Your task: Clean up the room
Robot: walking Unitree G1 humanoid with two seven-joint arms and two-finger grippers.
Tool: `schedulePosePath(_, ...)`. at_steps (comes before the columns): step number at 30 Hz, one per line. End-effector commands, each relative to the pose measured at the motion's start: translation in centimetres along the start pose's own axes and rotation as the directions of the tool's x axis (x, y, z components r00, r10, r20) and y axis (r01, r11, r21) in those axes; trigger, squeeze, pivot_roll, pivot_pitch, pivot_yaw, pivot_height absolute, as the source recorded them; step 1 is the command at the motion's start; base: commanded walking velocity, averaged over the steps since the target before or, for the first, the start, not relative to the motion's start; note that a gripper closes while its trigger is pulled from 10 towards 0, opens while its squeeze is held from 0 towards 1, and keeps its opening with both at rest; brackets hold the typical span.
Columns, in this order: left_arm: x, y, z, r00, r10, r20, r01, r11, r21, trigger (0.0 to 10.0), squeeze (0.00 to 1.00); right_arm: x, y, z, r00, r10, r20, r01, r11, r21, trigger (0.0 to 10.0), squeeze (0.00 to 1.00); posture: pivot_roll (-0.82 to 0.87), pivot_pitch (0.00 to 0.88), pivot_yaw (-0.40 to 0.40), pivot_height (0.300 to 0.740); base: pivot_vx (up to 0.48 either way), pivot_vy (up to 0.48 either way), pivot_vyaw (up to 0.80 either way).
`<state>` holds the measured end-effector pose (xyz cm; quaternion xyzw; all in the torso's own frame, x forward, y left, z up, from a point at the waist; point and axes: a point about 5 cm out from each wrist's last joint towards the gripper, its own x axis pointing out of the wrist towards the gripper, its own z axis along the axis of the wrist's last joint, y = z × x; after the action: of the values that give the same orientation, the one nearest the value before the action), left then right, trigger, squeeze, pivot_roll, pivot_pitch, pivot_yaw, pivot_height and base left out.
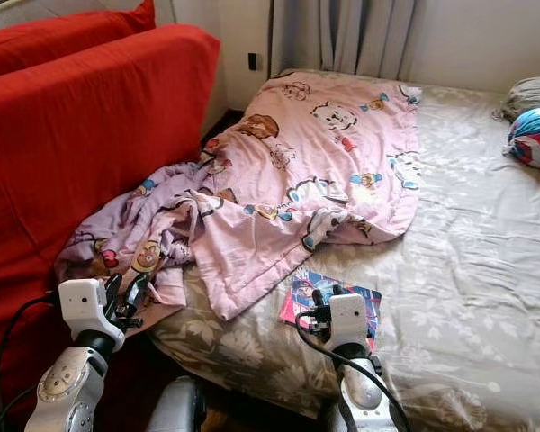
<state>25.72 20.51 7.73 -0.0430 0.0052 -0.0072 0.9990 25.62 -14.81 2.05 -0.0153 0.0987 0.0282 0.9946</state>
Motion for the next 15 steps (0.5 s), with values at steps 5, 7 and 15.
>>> schedulePosePath(5,0.1,-0.1,0.3,1.0,-0.011,0.005,0.011,1.0,-0.001,10.0,0.0,0.4,-0.7,-0.5,0.997,-0.051,-0.05,0.052,0.998,0.028,10.0,0.0,0.04,0.063,0.004,0.62,0.275,0.0,0.0)
schedulePosePath(7,0.1,-0.1,0.3,1.0,-0.012,0.006,0.012,1.0,-0.001,10.0,0.0,0.5,-0.8,-0.6,0.997,-0.058,-0.056,0.06,0.998,0.027,10.0,0.0,0.04,0.063,0.004,0.62,0.283,0.0,0.0)
schedulePosePath(15,0.1,-0.1,0.4,1.0,-0.016,0.008,0.016,1.0,0.0,10.0,0.0,1.2,-1.1,0.0,0.996,-0.081,-0.04,0.083,0.996,0.033,10.0,0.0,0.04,0.066,0.006,0.62,0.288,0.0,0.0)
